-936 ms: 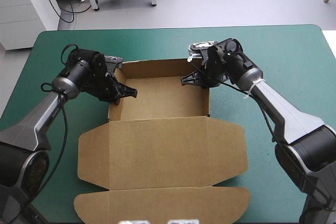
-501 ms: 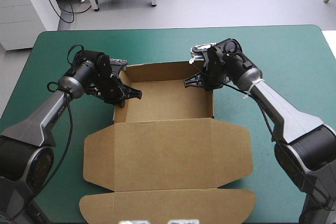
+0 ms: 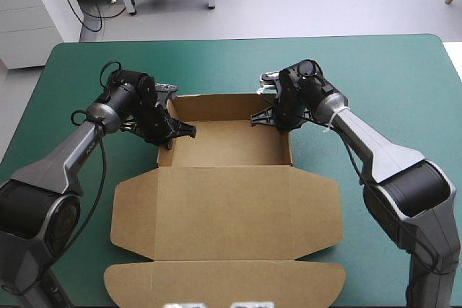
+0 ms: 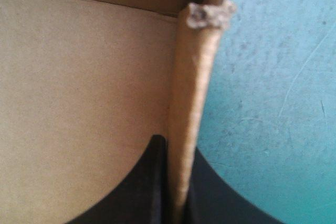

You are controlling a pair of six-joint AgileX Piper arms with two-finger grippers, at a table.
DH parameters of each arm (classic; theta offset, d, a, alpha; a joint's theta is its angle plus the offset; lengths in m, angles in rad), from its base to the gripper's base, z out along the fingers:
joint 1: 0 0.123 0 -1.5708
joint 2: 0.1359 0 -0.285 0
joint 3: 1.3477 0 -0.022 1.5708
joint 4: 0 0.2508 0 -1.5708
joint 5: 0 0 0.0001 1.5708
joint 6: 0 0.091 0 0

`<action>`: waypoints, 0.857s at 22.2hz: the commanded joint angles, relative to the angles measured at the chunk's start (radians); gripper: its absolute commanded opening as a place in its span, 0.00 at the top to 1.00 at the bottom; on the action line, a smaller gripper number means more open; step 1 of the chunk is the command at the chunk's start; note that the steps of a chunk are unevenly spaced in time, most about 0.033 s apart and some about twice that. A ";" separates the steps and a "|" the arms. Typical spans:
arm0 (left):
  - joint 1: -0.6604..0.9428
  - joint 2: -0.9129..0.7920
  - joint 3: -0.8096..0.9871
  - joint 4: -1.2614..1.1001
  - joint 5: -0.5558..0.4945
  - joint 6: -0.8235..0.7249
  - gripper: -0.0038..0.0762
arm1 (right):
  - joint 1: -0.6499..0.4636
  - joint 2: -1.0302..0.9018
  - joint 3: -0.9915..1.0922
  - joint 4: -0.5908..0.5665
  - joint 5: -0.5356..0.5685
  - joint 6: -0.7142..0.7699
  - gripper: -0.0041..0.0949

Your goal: Fold the box

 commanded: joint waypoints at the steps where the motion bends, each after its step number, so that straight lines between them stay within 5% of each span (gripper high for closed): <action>1: -0.008 -0.014 -0.026 -0.030 -0.081 0.032 0.96 | 0.008 -0.036 -0.022 0.041 0.008 -0.063 0.93; 4: -0.008 -0.014 -0.040 -0.031 -0.082 0.073 0.90 | 0.008 -0.036 -0.024 0.004 0.008 -0.042 0.67; 5: -0.008 -0.014 -0.054 -0.037 -0.077 0.080 0.79 | 0.008 -0.038 -0.024 -0.032 0.008 -0.008 0.51; 7: -0.008 -0.014 -0.074 -0.037 -0.081 0.080 0.59 | 0.008 -0.038 -0.024 -0.059 0.008 0.035 0.38; 10: -0.008 -0.014 -0.088 -0.037 -0.087 0.087 0.28 | 0.008 -0.040 -0.029 -0.055 0.010 -0.005 0.38; 11: -0.008 -0.014 -0.088 -0.037 -0.087 0.087 0.25 | 0.008 -0.043 -0.034 -0.052 0.010 -0.017 0.38; 19: -0.006 -0.014 -0.124 0.075 -0.053 0.092 0.22 | 0.008 -0.132 -0.045 -0.171 0.010 -0.040 0.38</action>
